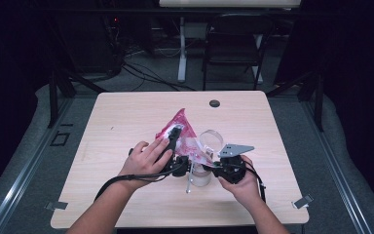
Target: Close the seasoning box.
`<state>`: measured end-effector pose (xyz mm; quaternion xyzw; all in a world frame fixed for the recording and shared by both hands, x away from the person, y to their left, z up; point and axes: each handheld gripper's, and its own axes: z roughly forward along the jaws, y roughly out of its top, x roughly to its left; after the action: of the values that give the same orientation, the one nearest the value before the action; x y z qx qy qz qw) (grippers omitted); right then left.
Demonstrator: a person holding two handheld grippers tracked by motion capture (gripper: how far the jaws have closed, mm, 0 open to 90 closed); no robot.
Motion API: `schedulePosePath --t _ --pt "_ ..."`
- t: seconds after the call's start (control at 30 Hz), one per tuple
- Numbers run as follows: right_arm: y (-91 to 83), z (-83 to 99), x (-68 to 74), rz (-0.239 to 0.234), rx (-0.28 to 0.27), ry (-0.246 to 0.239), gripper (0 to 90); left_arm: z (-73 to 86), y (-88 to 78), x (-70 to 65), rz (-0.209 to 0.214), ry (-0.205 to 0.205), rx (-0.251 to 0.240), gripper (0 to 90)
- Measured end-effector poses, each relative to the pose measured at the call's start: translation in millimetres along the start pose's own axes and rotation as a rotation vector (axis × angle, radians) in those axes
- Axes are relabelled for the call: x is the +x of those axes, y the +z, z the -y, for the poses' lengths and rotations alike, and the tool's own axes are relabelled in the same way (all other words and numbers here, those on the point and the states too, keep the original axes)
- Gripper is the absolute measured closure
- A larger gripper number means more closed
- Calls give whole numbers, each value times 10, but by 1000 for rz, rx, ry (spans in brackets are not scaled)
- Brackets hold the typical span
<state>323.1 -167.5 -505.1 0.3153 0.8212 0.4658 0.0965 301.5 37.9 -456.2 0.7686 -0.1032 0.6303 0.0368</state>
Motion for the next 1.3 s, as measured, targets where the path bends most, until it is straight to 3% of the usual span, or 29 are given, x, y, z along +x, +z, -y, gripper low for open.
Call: schedulePosePath --t 0.07,0.27,0.47,0.87,0.97,1.3 --pt "2 0 0 3 -1 -1 900 4 5 -2 12 -9 6 643" --pt "1 5 -11 14 -1 5 900 -12 8 -2 12 18 4 643" --pt "-9 5 -24 17 1 11 900 -18 9 -15 19 3 2 643" --pt "5 9 -16 27 7 5 900 -4 26 7 48 34 9 638" --pt "3 11 -21 30 9 4 900 -5 20 17 49 58 13 633" --pt "4 10 -11 23 7 3 900 -19 18 62 63 72 15 631"
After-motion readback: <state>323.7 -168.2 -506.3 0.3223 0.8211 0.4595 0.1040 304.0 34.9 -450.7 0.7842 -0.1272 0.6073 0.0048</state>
